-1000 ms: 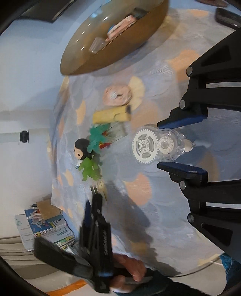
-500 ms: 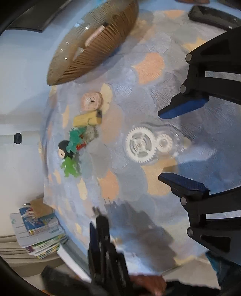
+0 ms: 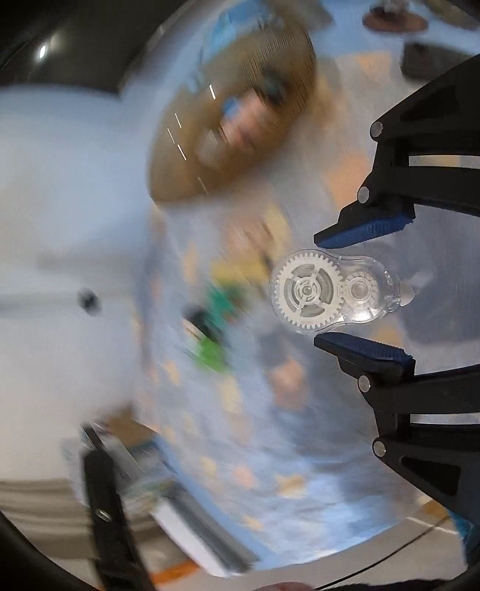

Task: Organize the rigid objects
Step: 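Carry the white cube and gear toy over the amber bowl and open both tools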

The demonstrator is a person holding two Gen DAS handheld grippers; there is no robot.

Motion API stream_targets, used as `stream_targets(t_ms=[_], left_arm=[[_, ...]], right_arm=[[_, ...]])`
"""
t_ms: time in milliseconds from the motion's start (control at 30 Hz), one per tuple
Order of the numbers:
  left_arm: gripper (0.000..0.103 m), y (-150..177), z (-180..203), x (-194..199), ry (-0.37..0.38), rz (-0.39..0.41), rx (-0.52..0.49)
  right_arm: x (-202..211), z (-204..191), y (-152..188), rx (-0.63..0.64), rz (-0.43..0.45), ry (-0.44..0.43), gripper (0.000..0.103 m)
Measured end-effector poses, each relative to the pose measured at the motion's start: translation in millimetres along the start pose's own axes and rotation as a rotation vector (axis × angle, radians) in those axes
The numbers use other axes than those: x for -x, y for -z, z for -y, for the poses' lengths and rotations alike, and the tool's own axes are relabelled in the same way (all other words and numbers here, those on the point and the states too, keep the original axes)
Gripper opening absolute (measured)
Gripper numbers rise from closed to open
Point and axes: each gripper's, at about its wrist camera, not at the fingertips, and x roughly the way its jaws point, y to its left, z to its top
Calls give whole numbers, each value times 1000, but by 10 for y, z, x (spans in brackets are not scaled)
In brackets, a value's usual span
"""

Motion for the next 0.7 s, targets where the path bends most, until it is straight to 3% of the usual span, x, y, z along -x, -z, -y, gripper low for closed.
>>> stream_targets(t_ms=[133, 300, 500, 700], left_arm=[[32, -335, 99, -71, 103, 48, 79], [32, -412, 316, -638, 143, -15, 187], [32, -287, 561, -1357, 93, -107, 266], [32, -204, 848, -1742, 137, -172, 256]], right_arm=[[501, 603, -308, -81, 125, 113, 46], [800, 1266, -542, -191, 198, 237, 46], [669, 1796, -632, -316, 159, 236, 46], [330, 1978, -618, -325, 78, 226, 46]])
